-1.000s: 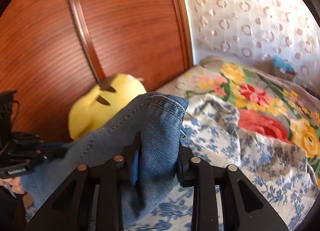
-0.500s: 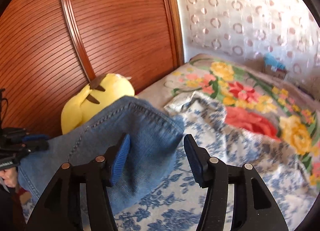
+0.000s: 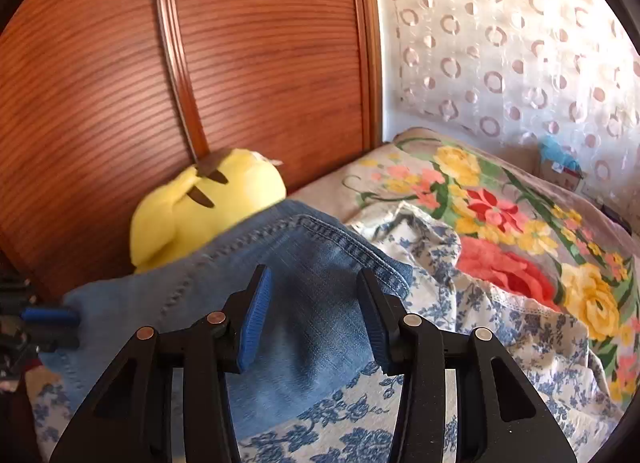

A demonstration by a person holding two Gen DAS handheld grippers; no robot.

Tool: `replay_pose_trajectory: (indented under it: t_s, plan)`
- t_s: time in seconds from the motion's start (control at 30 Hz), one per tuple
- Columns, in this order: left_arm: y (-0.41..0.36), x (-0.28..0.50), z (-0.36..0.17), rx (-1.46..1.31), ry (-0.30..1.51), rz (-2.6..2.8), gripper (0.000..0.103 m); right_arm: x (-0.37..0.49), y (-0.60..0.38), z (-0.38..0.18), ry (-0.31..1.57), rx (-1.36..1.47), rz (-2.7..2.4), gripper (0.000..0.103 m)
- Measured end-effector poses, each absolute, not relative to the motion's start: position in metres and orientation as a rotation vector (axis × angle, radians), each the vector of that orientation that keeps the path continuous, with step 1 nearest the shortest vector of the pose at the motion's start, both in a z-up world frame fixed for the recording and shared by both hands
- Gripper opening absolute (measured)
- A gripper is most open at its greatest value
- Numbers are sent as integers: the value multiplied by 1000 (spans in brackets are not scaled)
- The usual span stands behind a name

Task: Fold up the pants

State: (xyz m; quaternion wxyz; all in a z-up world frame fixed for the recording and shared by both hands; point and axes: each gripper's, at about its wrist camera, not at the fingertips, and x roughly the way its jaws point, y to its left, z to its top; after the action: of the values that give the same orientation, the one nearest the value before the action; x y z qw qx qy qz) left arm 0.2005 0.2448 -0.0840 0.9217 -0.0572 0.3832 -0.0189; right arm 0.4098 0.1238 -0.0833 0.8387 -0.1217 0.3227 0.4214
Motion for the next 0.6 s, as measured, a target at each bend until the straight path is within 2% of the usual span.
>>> replay_pose_trajectory:
  t_s: [0.27,0.6]
  plan:
    - [249,196,-102,-169,771,-28,14,425,127,-115,746,-264,873,43]
    - [249,196,-102,-169,773,-14,15,421,119,-112,748,-240,855,44]
